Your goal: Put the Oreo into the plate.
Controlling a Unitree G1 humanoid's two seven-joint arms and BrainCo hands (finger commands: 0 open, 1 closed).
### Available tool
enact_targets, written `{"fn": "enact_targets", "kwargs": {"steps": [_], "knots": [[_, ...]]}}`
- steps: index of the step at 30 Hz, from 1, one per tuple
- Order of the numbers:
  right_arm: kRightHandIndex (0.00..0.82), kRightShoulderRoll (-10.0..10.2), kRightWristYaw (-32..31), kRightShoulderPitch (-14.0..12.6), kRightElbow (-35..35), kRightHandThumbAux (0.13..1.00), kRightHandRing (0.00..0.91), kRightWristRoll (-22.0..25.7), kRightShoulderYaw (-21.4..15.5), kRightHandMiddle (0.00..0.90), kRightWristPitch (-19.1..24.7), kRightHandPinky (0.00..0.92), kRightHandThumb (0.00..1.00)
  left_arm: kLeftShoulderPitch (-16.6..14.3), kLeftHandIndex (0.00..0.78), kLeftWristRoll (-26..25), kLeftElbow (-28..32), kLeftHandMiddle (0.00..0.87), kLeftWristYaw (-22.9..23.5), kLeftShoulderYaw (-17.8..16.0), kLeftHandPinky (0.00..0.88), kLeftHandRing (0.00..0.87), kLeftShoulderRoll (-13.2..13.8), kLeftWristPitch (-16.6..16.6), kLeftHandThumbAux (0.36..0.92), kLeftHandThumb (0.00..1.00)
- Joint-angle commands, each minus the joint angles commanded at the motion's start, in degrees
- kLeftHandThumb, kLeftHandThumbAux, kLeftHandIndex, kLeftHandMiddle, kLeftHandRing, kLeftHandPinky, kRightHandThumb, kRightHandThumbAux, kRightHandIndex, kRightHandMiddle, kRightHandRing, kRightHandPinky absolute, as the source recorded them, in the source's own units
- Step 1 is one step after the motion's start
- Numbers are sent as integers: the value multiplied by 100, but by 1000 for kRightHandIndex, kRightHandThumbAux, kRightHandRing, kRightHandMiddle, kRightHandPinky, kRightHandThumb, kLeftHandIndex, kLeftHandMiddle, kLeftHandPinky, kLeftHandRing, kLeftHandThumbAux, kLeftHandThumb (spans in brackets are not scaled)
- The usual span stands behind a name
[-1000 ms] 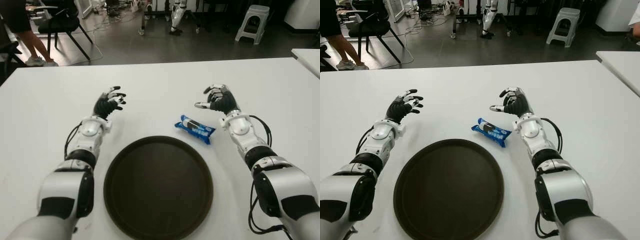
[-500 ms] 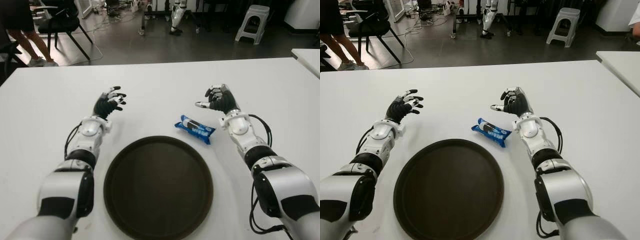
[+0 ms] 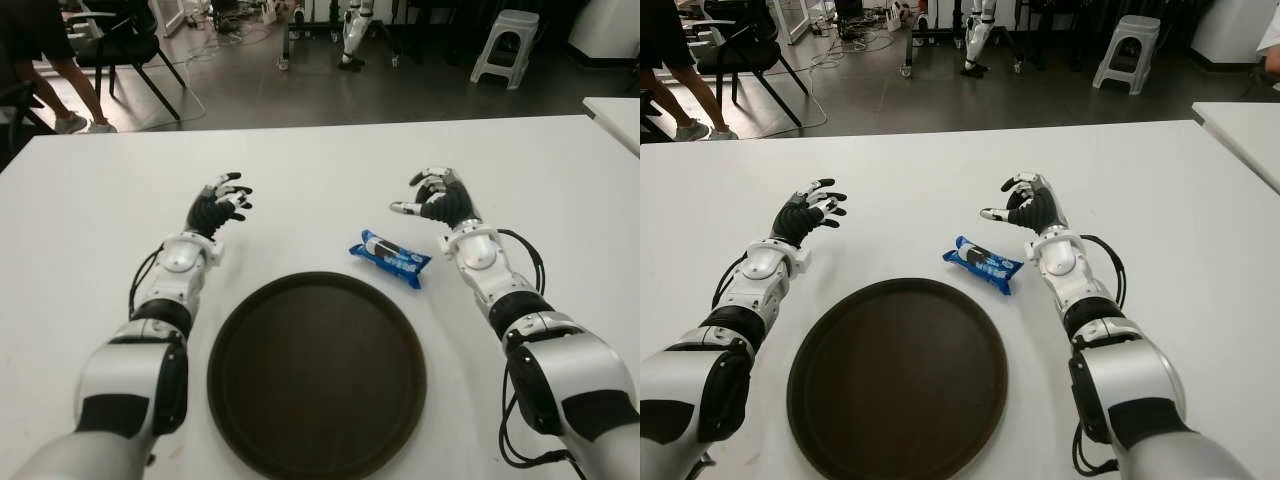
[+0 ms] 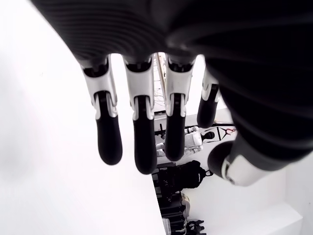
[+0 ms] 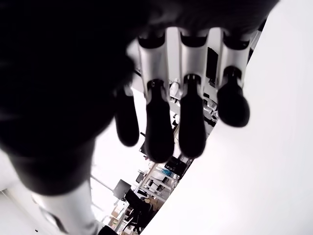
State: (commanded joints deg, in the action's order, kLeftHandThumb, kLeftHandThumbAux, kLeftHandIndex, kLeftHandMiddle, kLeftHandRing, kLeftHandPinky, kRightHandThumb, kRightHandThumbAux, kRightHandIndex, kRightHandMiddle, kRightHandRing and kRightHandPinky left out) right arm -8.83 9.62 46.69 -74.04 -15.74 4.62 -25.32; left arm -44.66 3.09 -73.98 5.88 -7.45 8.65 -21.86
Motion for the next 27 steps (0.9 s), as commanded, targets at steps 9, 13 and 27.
{"fn": "enact_targets", "kwargs": {"steps": [9, 13, 27], "knots": [[15, -28, -464, 23, -63, 772, 12, 46, -21, 18, 85, 5, 0, -8, 186, 9, -4, 325, -28, 11, 437, 378, -3, 11, 633, 254], [3, -27, -519, 11, -81, 747, 3, 24, -12, 4, 115, 1, 0, -4, 190, -4, -1, 326, -11, 4, 434, 378, -7, 1, 627, 250], [0, -45, -566, 23, -38, 630, 0, -101, 105, 0, 229, 0, 0, 12, 190, 2, 3, 323, 20, 12, 426, 375, 5, -34, 627, 243]]}}
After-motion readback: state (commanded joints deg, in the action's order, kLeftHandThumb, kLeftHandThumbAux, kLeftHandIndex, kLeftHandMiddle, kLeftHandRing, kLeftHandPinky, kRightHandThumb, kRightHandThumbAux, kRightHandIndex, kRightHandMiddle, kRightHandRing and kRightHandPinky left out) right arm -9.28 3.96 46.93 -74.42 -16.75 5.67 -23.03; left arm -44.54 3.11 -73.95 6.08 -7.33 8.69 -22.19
